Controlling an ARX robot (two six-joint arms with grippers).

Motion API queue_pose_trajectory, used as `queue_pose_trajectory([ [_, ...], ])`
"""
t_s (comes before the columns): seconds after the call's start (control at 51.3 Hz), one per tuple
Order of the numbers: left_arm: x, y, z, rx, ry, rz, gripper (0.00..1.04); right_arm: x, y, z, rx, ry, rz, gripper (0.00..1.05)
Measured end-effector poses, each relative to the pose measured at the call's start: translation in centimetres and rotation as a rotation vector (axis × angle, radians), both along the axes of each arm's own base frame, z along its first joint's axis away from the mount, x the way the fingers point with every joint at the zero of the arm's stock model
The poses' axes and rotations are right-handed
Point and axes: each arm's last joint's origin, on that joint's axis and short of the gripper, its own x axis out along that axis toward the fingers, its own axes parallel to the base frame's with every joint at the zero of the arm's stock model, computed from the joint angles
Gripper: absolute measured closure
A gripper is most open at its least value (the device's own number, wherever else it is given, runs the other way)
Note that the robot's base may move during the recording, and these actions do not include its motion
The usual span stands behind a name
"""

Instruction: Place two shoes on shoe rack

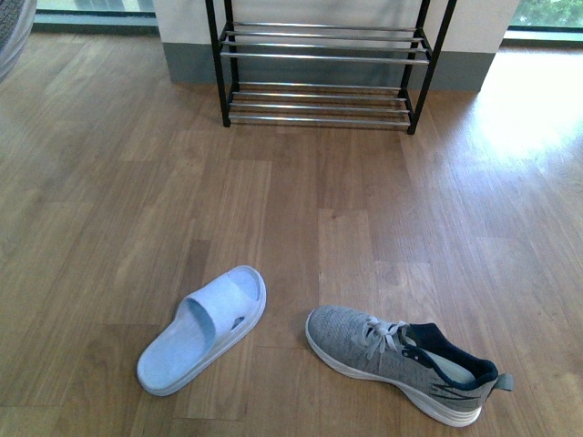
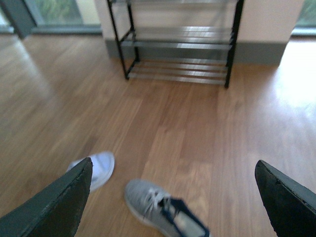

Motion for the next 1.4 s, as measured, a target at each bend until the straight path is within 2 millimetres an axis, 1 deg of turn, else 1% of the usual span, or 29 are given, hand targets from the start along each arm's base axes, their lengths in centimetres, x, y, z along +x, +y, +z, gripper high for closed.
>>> queue_pose_trajectory([
  [0.059, 0.0, 0.0, 0.0, 0.001, 0.0, -0.001, 1.02, 1.0, 0.6, -0.5, -0.025, 0.062, 0.064, 0.09],
  [0.098, 0.0, 0.0, 0.0, 0.0, 0.0, -0.001, 1.02, 2.0, 1.1, -0.7, -0.075, 0.085, 0.121, 0.09],
  [0.156, 0.0, 0.0, 0.0, 0.0, 0.0, 0.0, 1.02, 4.6, 1.5, -0.9, -0.164, 0.11, 0.203, 0.09],
  [0.195, 0.0, 0.0, 0.0, 0.001, 0.0, 0.0, 1.02, 6.7, 1.8, -1.1, -0.212, 0.133, 0.231, 0.09],
  [0.254, 0.0, 0.0, 0.0, 0.001, 0.0, 0.0, 1.02, 9.3, 2.1, -2.2, -0.275, 0.172, 0.286, 0.09],
  [0.273, 0.0, 0.0, 0.0, 0.001, 0.0, 0.0, 1.02, 9.7, 2.1, -2.5, -0.279, 0.183, 0.291, 0.09],
  [0.312, 0.0, 0.0, 0.0, 0.001, 0.0, 0.0, 1.02, 11.3, 2.2, -3.9, -0.313, 0.233, 0.307, 0.09],
  [0.332, 0.0, 0.0, 0.0, 0.001, 0.0, 0.0, 1.02, 11.6, 2.2, -4.3, -0.319, 0.247, 0.311, 0.09],
  [0.351, 0.0, 0.0, 0.0, 0.002, 0.001, 0.0, 1.02, 12.3, 2.2, -5.1, -0.325, 0.276, 0.32, 0.09],
  [0.371, 0.0, 0.0, 0.0, 0.002, 0.001, 0.0, 1.02, 13.1, 2.2, -6.5, -0.337, 0.323, 0.34, 0.09],
  [0.39, 0.0, 0.0, 0.0, 0.002, 0.001, 0.0, 1.02, 13.5, 2.3, -7.4, -0.344, 0.356, 0.351, 0.09],
  [0.41, 0.0, 0.0, 0.0, 0.002, 0.001, 0.0, 1.02, 14.1, 2.2, -8.7, -0.353, 0.405, 0.363, 0.09],
  [0.488, 0.0, 0.0, 0.0, 0.003, 0.001, 0.0, 1.02, 15.2, 2.3, -12.7, -0.373, 0.525, 0.404, 0.09],
  [0.546, 0.0, 0.0, 0.0, 0.003, 0.001, 0.0, 1.02, 16.0, 2.4, -14.7, -0.399, 0.566, 0.422, 0.09],
  [0.663, 0.0, 0.0, 0.0, 0.003, 0.001, 0.001, 1.02, 17.3, 2.5, -17.0, -0.461, 0.586, 0.435, 0.09],
  [0.78, 0.0, 0.0, 0.0, 0.003, 0.001, 0.0, 1.02, 18.1, 2.4, -18.7, -0.484, 0.61, 0.454, 0.09],
  [0.878, 0.0, 0.0, 0.0, 0.003, 0.001, 0.001, 1.02, 19.5, 1.5, -20.8, -0.533, 0.646, 0.464, 0.09],
  [0.956, 0.0, 0.0, 0.0, 0.003, 0.001, 0.001, 1.02, 20.8, 0.0, -21.8, -0.547, 0.674, 0.435, 0.09],
  [1.034, 0.0, 0.0, 0.0, 0.003, 0.001, 0.0, 1.02, 22.3, -1.4, -22.1, -0.549, 0.675, 0.399, 0.09],
  [1.092, 0.0, 0.0, 0.0, 0.003, 0.001, 0.001, 1.02, 23.0, -2.1, -22.1, -0.551, 0.669, 0.383, 0.09],
  [1.248, 0.0, 0.0, 0.0, 0.003, 0.001, 0.0, 1.02, 24.0, -3.1, -22.6, -0.568, 0.664, 0.372, 0.09],
  [1.307, 0.0, 0.0, 0.0, 0.003, 0.001, 0.0, 1.02, 24.2, -3.6, -23.4, -0.576, 0.679, 0.369, 0.09],
  [1.404, 0.0, 0.0, 0.0, 0.003, 0.002, 0.0, 1.02, 24.0, -4.1, -24.6, -0.573, 0.709, 0.364, 0.09],
])
